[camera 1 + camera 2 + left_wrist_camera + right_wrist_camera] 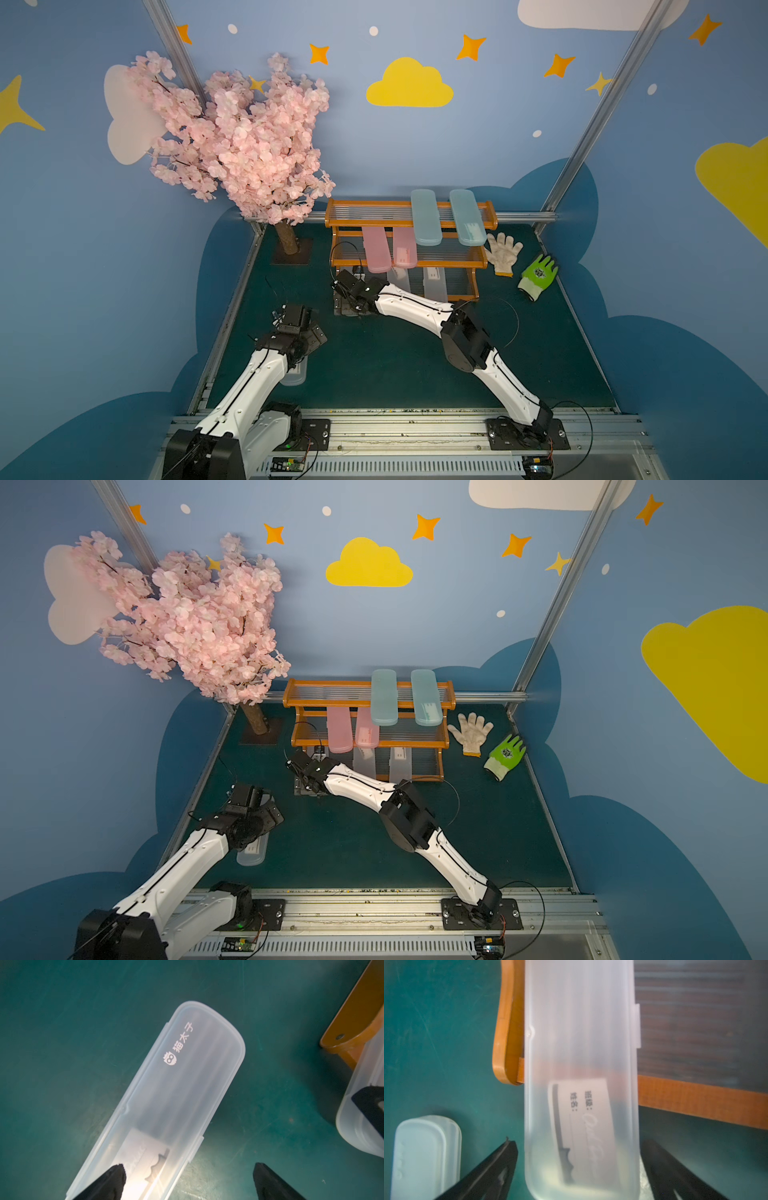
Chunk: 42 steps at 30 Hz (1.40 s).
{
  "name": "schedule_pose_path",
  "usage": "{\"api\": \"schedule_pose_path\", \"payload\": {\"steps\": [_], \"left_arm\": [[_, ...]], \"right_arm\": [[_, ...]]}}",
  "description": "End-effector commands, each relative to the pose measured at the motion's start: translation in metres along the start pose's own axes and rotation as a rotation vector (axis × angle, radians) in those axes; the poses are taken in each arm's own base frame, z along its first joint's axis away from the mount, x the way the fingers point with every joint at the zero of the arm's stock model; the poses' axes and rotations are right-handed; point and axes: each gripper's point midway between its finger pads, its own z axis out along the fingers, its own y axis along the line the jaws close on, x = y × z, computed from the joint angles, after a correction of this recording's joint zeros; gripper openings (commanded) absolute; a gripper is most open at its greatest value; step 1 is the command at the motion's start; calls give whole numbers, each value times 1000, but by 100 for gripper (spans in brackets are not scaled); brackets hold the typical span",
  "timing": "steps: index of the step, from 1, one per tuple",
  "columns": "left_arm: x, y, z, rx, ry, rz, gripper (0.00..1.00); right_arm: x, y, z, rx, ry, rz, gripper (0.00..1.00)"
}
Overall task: Place the pencil cases on the shelf according to color
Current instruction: Place the pencil case on the shelf, then pick up the pencil case from the center of the board.
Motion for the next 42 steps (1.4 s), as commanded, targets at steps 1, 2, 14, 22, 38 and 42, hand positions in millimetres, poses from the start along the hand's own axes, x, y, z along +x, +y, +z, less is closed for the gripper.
{"api": "schedule_pose_path", "payload": {"steps": [1, 2, 14, 22, 38, 42], "left_arm": [[3, 0, 0, -10, 20, 13, 100], [2, 1, 0, -18, 20, 11, 100], [34, -12, 15, -74, 182, 114, 100], [57, -47, -13, -28, 191, 207, 100], [-35, 27, -22, -48, -113, -208, 100], [-33, 37, 2, -55, -24, -269, 100]], "right_arm": [[-13, 24, -53, -93, -43, 0, 99], [-10, 25, -61, -102, -37, -2, 99], [45, 5, -126, -122, -5, -168, 99], [77, -37, -143, -76, 35, -227, 99], [122, -44, -120, -68, 106, -335, 98], [126, -49, -122, -58, 111, -330, 99]]}}
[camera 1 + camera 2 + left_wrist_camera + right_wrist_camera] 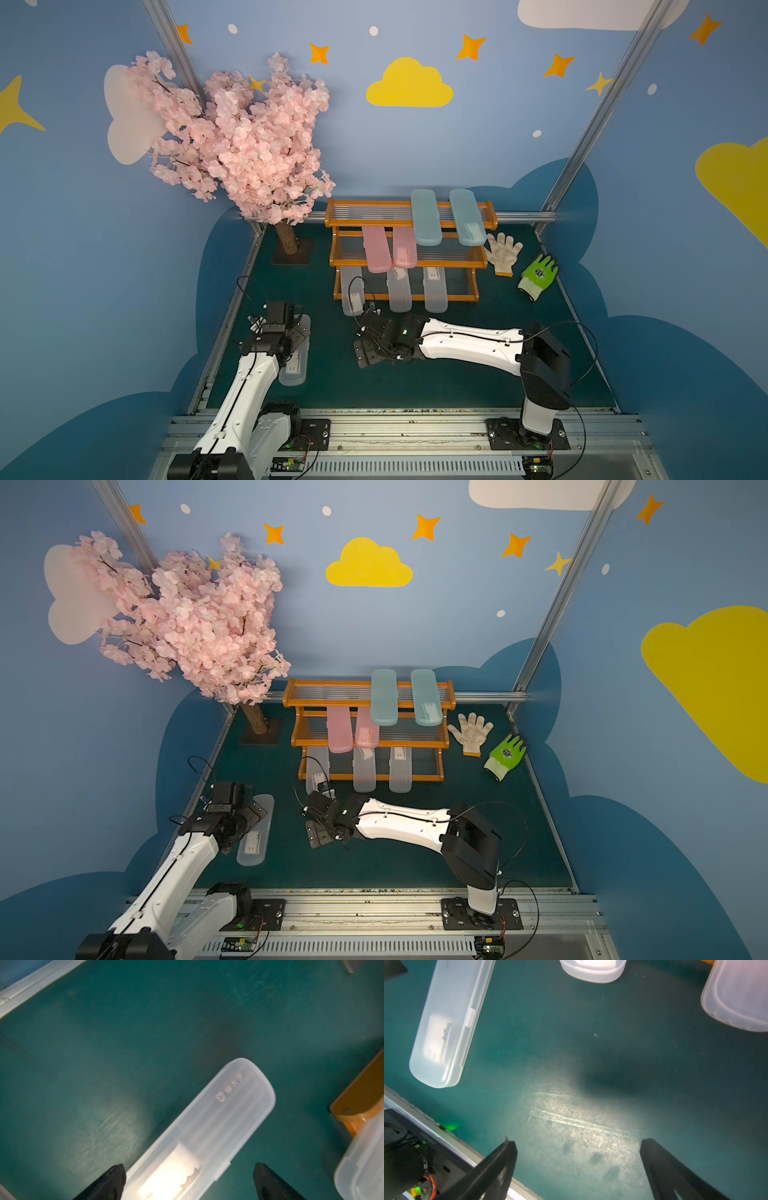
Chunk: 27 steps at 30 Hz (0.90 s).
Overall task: Place the pencil cases on the shelf according to color
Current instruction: Pick up the pencil case from the center of the board.
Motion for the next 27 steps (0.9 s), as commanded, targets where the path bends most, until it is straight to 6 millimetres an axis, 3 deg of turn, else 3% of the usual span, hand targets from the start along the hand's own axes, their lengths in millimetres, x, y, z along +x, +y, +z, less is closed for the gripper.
{"api": "schedule_pose_path", "payload": {"steps": [1, 5, 9, 13, 17, 20, 23, 27], "left_arm": [[1, -8, 16, 46, 62, -13, 100], [15, -27, 33, 117, 175, 19, 100], [39, -50, 36, 190, 324, 68, 100], [68, -67, 27, 189, 333, 167, 100], [96, -65, 14, 176, 325, 223, 100], [105, -55, 2, 172, 299, 251, 100], [92, -44, -14, 158, 225, 268, 100], [45, -40, -45, 163, 16, 270, 100]], "right_arm": [[9, -7, 3, 27, 14, -12, 99], [14, -10, 0, 30, 22, -3, 99], [18, -17, 0, 55, 19, -2, 99], [21, -33, -1, 130, 29, -11, 99], [20, -32, -7, 120, 24, -20, 99], [21, -24, -3, 84, 36, -36, 98], [19, -9, 6, 44, 52, -68, 98], [7, 21, 19, -25, 54, -122, 99]]}}
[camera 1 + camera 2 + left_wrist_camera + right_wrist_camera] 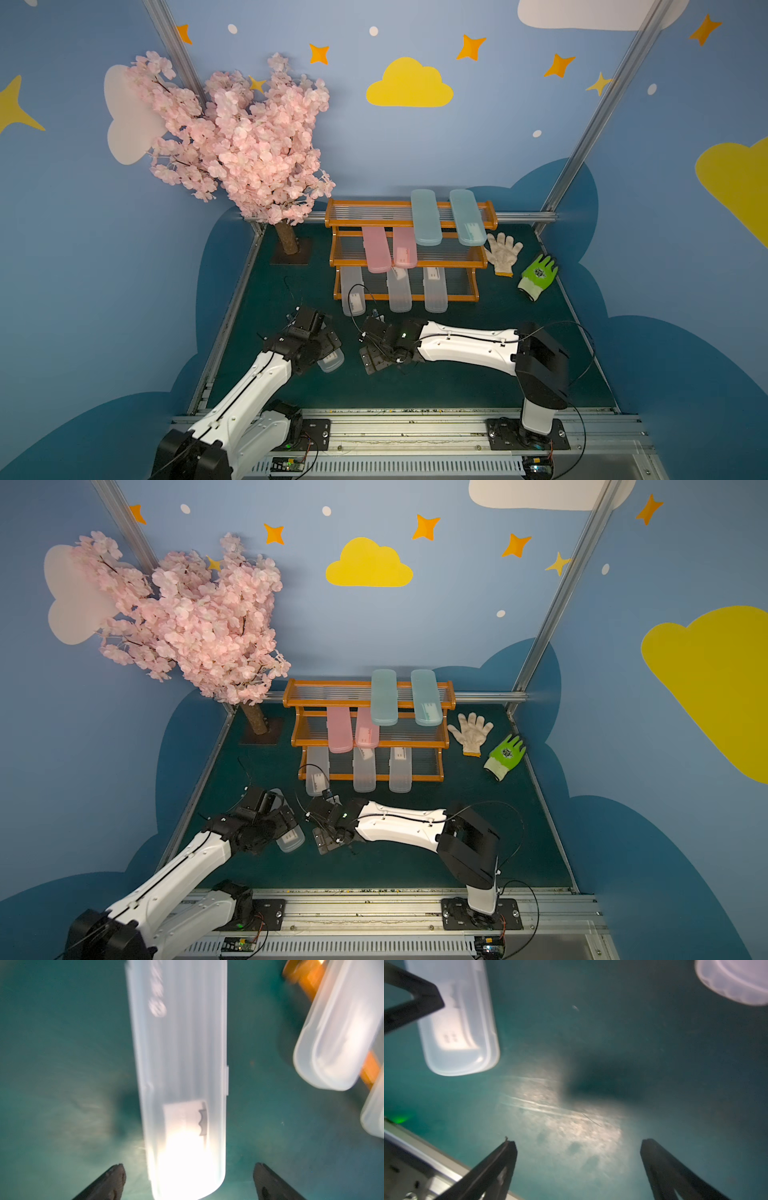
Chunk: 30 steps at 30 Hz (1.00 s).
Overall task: Place the pencil cases on the shelf according to color
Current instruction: Pick up the pencil case from the center of the board.
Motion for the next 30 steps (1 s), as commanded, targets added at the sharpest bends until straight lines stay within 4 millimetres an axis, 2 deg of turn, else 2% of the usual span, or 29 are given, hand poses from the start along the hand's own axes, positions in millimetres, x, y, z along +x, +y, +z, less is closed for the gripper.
{"api": "schedule_pose_path", "payload": {"steps": [1, 4, 7, 14, 19, 25, 28, 30], "left_arm": [[-33, 18, -35, -86, -162, -2, 100], [-56, 18, -57, -59, -223, -52, 100], [-72, 23, -63, -49, -241, -96, 100], [-77, 31, -64, -4, -235, -177, 100], [-73, 40, -68, -7, -262, -198, 100], [-80, 39, -80, 0, -298, -205, 100], [-81, 39, -82, -3, -301, -200, 100], [-79, 41, -81, -8, -295, -201, 100]], "right_arm": [[-17, 33, 8, -75, -11, -63, 99], [-30, 53, 17, -81, -11, -89, 98], [-36, 70, 32, -80, 2, -97, 99], [-36, 105, 63, -131, 63, -130, 99], [-30, 112, 80, -146, 98, -134, 99], [-17, 114, 101, -120, 127, -126, 99], [-15, 108, 108, -77, 122, -114, 99], [-16, 101, 110, -36, 110, -101, 94]]}}
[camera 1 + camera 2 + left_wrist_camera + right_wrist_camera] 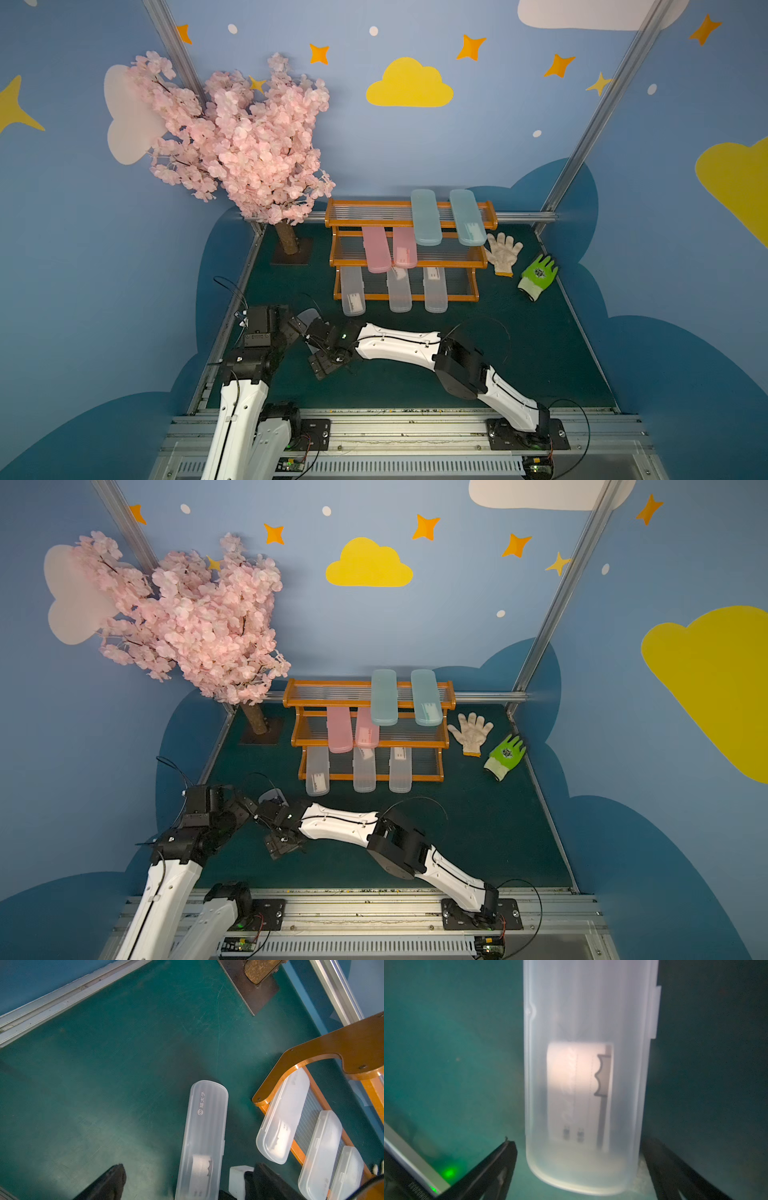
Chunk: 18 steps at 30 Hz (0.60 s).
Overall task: Place the pencil cases on the shelf according to color
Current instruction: Pick up the pencil case from the center of the board.
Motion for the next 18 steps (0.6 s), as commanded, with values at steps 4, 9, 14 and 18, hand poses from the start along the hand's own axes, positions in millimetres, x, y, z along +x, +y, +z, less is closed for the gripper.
{"api": "schedule_pose_path", "payload": {"steps": [4, 9, 14, 18], "left_arm": [[-4, -1, -12, 15, -19, 4, 100], [-8, -2, -20, 31, -40, 0, 100], [-7, -5, -23, 41, -27, 16, 100], [-2, -7, -20, 53, -1, 18, 100]], "right_arm": [[21, -31, 25, 168, 20, 29, 85], [26, -38, 20, 206, 6, 43, 72], [25, -51, -12, 236, -64, 59, 67], [31, -63, -45, 232, -109, 66, 66]]}}
